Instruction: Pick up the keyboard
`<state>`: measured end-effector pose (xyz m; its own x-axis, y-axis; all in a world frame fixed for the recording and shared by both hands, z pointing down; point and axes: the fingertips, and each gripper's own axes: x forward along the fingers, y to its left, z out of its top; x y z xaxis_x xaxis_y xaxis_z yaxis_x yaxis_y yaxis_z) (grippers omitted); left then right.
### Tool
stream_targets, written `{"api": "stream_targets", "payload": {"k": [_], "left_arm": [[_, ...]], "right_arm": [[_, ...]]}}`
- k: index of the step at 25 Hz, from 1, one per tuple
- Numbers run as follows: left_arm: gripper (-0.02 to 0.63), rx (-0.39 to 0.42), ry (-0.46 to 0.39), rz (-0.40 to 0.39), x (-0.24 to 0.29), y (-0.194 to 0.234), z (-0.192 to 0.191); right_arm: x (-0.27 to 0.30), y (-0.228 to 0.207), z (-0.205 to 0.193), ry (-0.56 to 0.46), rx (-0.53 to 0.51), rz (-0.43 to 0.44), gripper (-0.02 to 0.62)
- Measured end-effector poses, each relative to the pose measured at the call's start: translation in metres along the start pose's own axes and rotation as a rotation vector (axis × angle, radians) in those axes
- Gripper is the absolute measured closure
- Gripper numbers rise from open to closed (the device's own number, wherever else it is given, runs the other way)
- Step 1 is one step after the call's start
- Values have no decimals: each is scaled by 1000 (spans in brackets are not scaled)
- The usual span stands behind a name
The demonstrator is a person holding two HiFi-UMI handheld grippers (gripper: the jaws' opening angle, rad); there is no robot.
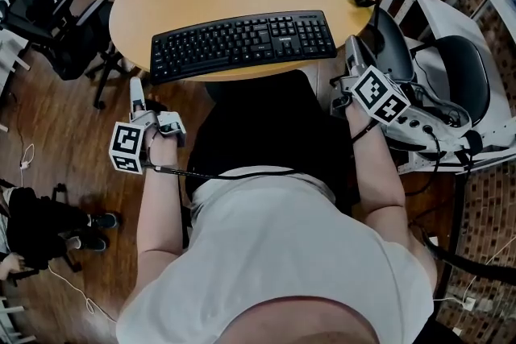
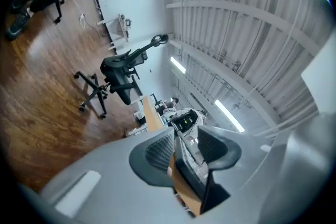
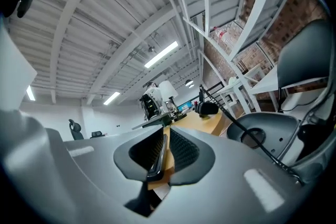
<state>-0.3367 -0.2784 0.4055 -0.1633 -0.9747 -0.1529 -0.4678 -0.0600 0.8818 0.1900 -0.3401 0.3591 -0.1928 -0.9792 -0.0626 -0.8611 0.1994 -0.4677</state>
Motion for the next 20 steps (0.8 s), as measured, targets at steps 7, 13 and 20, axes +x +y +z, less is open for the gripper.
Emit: {"api": "stream_targets", "payload": {"k": [7, 13, 20], "left_arm": [[464, 218, -22, -219, -8, -86, 9], [476, 523, 93, -365, -13, -141, -23], [484, 616, 157, -387, -14, -149, -45]], "right_arm": [[-10, 52, 20, -83, -84, 203, 595], [-21, 114, 6, -27, -151, 473, 595], [-26, 135, -14, 25, -236, 570, 595]]}}
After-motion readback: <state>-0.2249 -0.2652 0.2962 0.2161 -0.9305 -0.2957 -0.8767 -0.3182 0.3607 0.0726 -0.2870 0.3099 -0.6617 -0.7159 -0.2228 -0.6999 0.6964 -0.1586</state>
